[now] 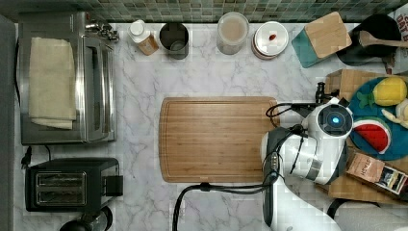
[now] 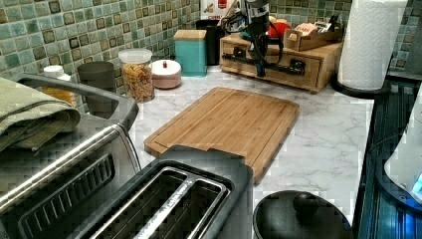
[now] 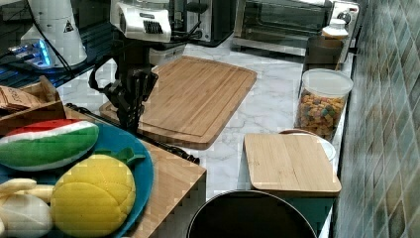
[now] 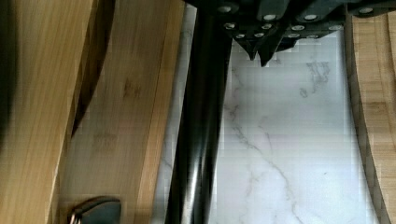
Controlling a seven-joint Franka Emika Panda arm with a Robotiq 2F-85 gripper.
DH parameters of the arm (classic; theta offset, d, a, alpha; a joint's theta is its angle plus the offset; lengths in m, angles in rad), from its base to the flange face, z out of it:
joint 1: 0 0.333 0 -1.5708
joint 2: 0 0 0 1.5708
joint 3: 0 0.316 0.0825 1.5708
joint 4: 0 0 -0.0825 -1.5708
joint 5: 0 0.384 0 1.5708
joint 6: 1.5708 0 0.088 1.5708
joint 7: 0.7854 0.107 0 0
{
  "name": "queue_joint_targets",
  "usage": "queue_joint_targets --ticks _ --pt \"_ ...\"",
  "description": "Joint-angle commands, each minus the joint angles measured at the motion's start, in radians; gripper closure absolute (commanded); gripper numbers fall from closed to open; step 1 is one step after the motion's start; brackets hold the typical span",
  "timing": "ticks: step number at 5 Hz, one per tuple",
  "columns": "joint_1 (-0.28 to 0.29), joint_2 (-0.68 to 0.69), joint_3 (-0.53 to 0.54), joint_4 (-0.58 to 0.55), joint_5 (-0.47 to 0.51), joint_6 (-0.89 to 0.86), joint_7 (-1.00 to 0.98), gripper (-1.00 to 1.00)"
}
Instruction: Close the drawer.
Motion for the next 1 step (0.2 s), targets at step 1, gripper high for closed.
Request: queue_joint_targets --ticks 1 --pt "-0.084 -0.061 -0.131 0.108 -0.048 -0.022 0.042 1.0"
